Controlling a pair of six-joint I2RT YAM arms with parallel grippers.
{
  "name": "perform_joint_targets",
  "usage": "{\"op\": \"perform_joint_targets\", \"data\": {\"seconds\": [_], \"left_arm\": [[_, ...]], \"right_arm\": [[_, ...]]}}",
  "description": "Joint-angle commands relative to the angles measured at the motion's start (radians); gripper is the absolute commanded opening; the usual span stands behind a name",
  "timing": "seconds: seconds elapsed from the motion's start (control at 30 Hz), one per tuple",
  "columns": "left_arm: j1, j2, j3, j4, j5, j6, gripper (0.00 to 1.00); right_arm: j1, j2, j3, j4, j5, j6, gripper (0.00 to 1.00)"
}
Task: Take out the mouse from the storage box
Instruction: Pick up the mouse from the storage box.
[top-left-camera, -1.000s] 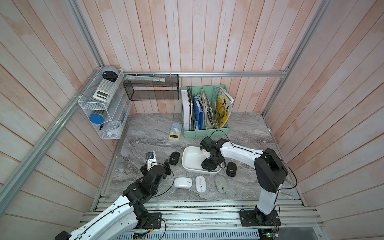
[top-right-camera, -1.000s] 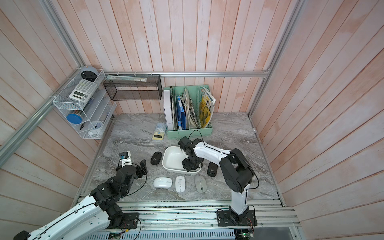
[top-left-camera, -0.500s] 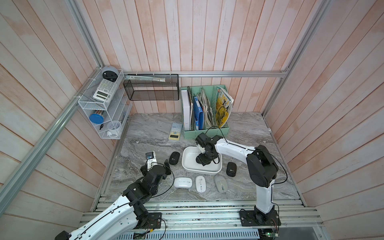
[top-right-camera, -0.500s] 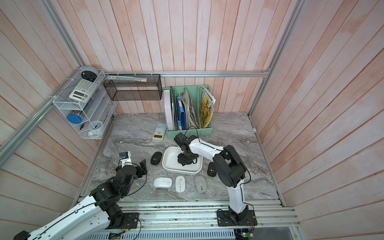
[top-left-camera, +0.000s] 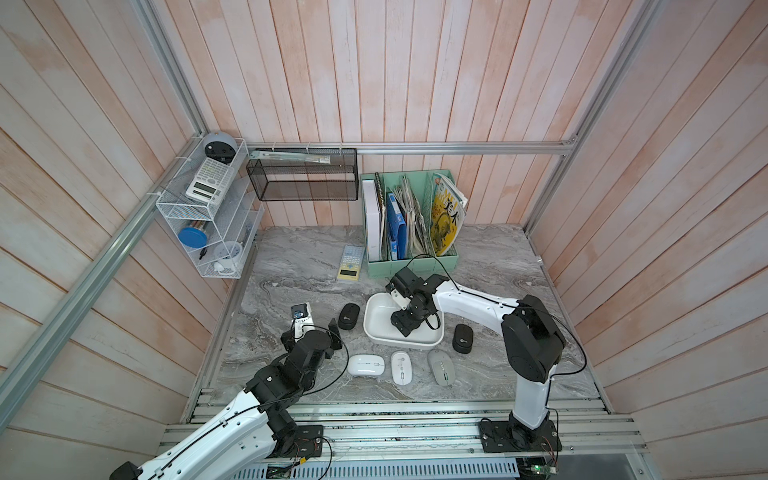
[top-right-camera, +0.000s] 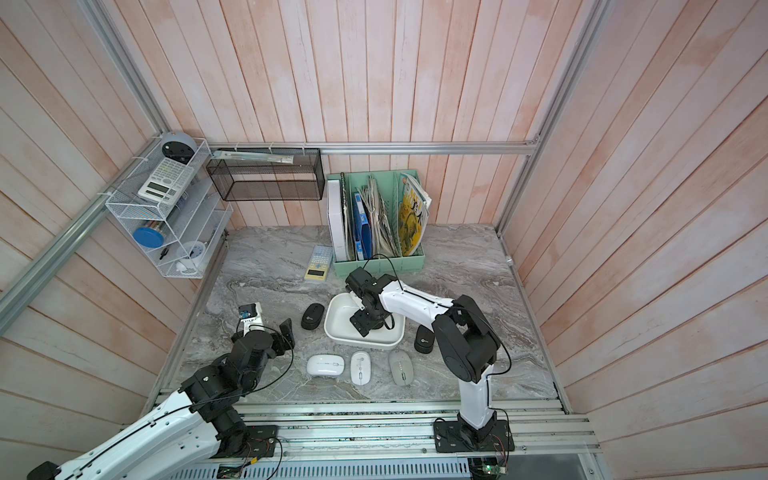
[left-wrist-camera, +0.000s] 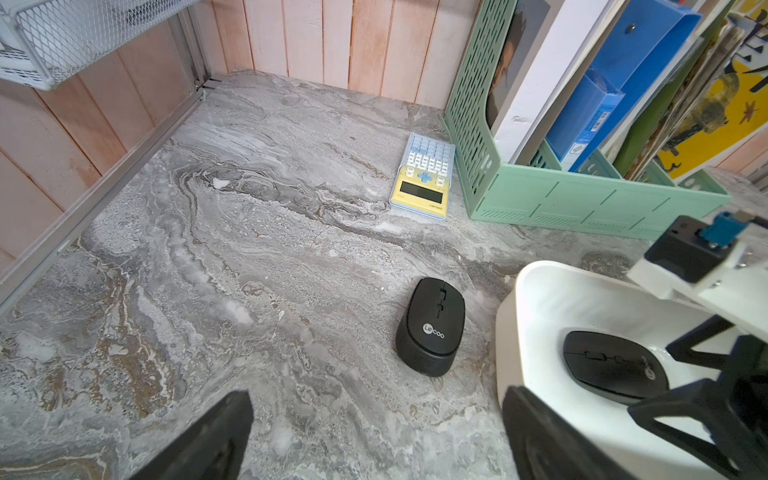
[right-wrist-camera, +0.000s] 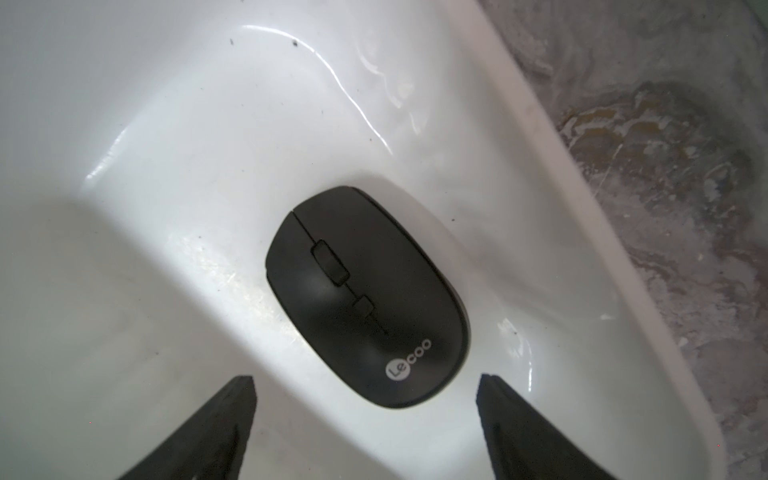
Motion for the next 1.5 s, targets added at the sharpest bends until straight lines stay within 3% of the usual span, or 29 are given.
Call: {"op": "perform_joint_targets", "data": {"seconds": [0.0,0.33,0.9,1.03,1.2,1.47], "left_arm": [[0.005,-0.009,-0.011,0.008,-0.020,0.011,1.00],[0.005,-0.004,-0.010,0.008,-0.019,0.011,1.00],[0.005,-0.008,-0.008,0.005,-0.018,0.009,1.00],[0.005,-0.009,-0.008,0.003,-0.016,0.009,1.00],[0.005,-0.018,-0.010,0.001,-0.018,0.009,1.00],[0.006,-0.030,-0.013,-0.002,-0.025,0.005,1.00]], "right_arm": [[-0.002,0.030,0.018,0.014,0.007,-0.079,0.91],[-0.011,0.135,0.061,0.012,0.009,-0.127,0.89],[0.027,0.109,-0.013,0.040,-0.056,-0.077,0.66],[0.027,0.104,-0.026,0.057,-0.065,-0.076,0.67],[0.026,0.132,0.006,0.061,-0.065,-0.087,0.78],[0.025,0.172,0.040,0.059,-0.089,-0.089,0.72]]}}
